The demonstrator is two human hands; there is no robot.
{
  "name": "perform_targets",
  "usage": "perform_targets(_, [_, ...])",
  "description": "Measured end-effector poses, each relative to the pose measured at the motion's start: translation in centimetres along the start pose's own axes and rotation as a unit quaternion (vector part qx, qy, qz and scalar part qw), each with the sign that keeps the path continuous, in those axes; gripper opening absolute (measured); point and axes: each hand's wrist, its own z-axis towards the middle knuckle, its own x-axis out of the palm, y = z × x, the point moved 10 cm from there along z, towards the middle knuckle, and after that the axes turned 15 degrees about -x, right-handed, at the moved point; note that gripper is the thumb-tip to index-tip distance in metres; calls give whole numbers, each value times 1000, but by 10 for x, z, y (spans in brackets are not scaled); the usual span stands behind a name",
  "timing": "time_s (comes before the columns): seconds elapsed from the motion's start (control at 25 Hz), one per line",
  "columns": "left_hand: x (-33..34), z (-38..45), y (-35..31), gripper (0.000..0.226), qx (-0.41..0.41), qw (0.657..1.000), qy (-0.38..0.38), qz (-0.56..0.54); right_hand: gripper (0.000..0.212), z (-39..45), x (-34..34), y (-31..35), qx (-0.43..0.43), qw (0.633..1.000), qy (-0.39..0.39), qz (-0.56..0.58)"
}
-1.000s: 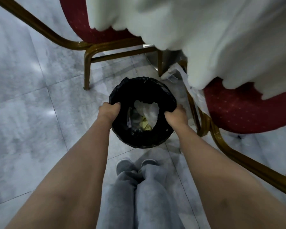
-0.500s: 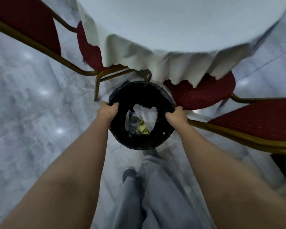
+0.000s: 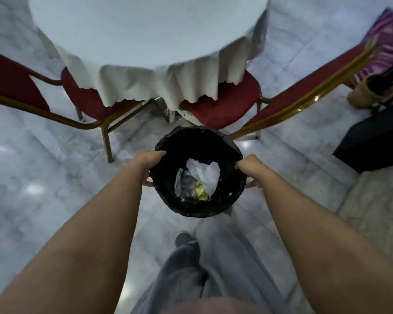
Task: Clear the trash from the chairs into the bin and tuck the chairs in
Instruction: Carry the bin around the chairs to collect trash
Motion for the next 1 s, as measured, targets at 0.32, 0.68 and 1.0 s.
perform_targets(0.32, [122,-33,-22,35,-9,989,34,141,46,-48,-88,-101,66,996,-40,53])
perform_targets(0.68, [341,-98,-113,37,35,974,86,207,68,-55,-285,-206,101,974,-132,155])
perform_targets(1.0, [504,-153,-237,48,100,976,104,164,68,10,-477,-228,59,966,-205,143])
